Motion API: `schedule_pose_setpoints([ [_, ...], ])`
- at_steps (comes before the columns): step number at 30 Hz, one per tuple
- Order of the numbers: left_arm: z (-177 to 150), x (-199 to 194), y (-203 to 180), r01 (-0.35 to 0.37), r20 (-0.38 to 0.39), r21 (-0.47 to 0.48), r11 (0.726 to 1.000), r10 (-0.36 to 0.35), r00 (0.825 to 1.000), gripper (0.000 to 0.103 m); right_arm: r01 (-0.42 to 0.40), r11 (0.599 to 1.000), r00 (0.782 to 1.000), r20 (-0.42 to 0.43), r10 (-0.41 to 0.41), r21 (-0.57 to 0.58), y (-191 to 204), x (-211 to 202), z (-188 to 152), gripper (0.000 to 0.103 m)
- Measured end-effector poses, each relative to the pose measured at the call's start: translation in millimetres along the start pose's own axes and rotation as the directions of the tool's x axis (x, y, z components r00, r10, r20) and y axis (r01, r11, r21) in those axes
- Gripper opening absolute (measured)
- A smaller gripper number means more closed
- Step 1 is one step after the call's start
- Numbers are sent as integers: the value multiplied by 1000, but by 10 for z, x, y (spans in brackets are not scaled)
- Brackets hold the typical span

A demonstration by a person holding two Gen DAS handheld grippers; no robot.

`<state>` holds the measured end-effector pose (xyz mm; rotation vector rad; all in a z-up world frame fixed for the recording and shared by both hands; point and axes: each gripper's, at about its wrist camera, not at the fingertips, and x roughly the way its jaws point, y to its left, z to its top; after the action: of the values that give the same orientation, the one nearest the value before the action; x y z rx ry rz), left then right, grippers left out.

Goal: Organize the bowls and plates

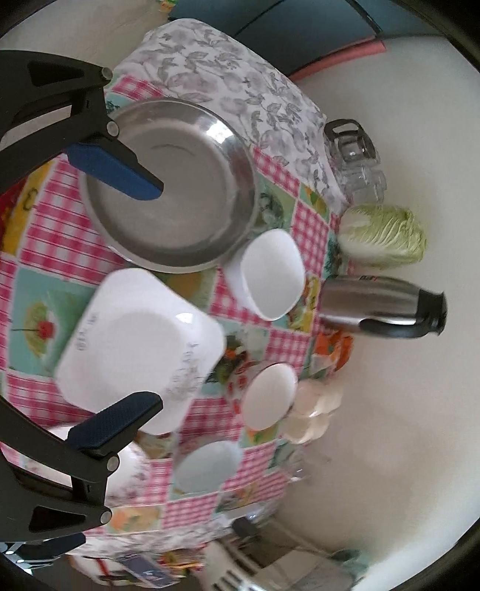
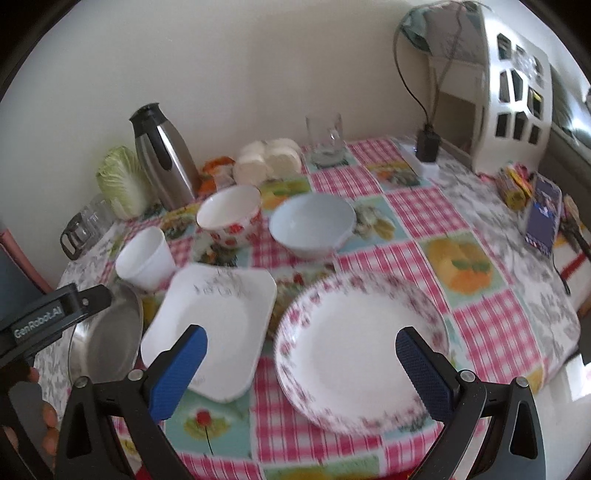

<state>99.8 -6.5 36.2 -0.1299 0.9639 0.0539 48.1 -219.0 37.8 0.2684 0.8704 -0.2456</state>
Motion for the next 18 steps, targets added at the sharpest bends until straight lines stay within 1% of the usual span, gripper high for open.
schedule_pose_setpoints([
  [4,110,116,47,-36,46,-15,999,36,998,103,-28,999,999,35,27,30,57,158,152,103],
  [9,181,259,290,-37,96,-67,997,43,994,103,-42,997,999,12,42,67,106,419,233,103],
  [13,229,365,643,-48,93,-146,988,62,994,103,-87,992,996,-13,88,94,181,594,213,103],
  [15,239,397,824,-63,90,-166,984,79,993,103,-101,992,994,-34,104,82,271,671,193,103],
  [18,229,489,1171,-73,31,-204,976,81,996,103,-154,986,986,-53,157,57,462,726,186,103],
])
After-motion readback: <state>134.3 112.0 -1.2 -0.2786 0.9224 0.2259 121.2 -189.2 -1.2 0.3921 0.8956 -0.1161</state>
